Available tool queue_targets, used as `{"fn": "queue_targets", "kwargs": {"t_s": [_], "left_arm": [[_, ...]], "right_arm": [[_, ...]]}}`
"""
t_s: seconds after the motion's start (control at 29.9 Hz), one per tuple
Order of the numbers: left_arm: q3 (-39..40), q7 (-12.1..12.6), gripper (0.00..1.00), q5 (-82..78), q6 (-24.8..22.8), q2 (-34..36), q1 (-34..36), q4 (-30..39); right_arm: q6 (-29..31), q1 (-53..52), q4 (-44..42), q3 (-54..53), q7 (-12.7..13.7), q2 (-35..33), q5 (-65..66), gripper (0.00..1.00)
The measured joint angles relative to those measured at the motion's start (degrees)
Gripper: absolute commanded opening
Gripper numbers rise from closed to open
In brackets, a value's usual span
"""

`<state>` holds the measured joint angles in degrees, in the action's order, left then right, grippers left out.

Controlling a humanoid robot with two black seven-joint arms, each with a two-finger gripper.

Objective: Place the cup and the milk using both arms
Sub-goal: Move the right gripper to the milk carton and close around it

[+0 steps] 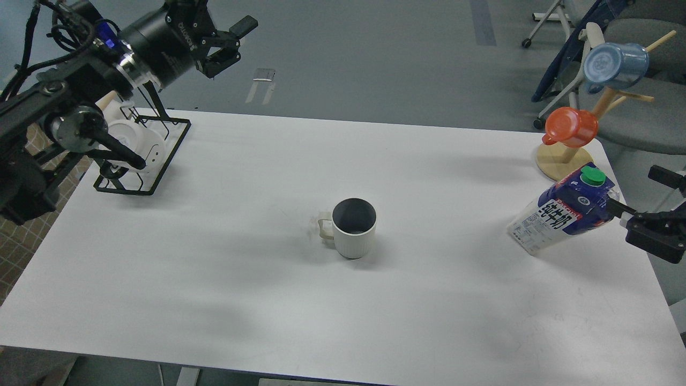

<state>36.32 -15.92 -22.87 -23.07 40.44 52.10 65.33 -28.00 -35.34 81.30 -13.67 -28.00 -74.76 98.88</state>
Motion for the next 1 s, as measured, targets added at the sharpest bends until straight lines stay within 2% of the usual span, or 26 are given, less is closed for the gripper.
{"fn": "queue_targets", "kwargs": {"t_s": [0.23,0.8,0.9,1.0], "left_arm": [[0.1,0.0,0.98,0.0,-0.2,0.0,-0.5,0.1],[0.1,-0.1,0.98,0.0,-0.2,0.0,-1.2,0.2],[0.1,0.0,0.98,0.0,-0.2,0.0,-1.4,0.2],[0.1,0.0,0.98,-0.1,-0.2,0.2,-1.9,0.2]], "right_arm": [[0.0,0.6,-2.4,0.1,0.0,1.9,0.6,1.0],[0.0,2.1,-12.2,-0.2,0.0,14.3,0.6,1.0],[0.0,2.2,-13.2,-0.2,0.0,15.5,0.6,0.92],[0.0,2.6,-14.0,-0.2,0.0,16.7,0.6,0.79]]}}
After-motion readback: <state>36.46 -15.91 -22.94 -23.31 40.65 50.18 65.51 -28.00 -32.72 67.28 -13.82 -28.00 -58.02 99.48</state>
